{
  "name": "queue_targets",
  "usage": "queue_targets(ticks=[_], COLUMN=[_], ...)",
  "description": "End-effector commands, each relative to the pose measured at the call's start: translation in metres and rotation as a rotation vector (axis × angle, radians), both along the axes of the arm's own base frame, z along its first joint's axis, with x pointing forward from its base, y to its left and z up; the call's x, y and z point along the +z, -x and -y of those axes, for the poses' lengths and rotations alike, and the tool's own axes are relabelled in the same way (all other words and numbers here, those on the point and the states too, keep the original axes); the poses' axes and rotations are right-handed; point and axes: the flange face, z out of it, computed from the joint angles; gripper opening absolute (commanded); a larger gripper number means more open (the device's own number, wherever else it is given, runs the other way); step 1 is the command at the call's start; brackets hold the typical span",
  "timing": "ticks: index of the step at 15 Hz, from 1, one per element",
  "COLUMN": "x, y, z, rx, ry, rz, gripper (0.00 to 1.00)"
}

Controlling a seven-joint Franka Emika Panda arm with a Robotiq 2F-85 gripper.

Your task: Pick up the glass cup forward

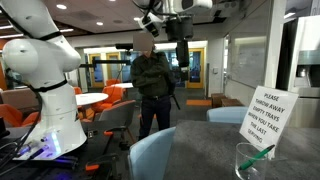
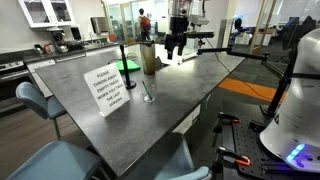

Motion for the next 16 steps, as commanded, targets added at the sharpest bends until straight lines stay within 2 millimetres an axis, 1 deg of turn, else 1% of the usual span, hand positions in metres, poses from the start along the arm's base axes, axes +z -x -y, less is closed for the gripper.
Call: queue_targets(ticks=[1,2,5,9,11,16], x=[-0.028,-0.040,-0.077,-0.122,-0.139,-0.166], y=[-0.033,-0.044,-0.080,-0.117,-0.134,-0.180], z=[0.016,0.017,0.010,0.005,0.006,0.003], rx=[0.024,0.014,0.007,0.019,0.032,0.073], ry=[0.040,0.056,0.128,0.136,0.138,0.154], rz=[-0.030,-0.045,-0.058,-0.112,-0.125,-0.128], gripper=[1.00,1.00,1.00,1.00,1.00,1.00])
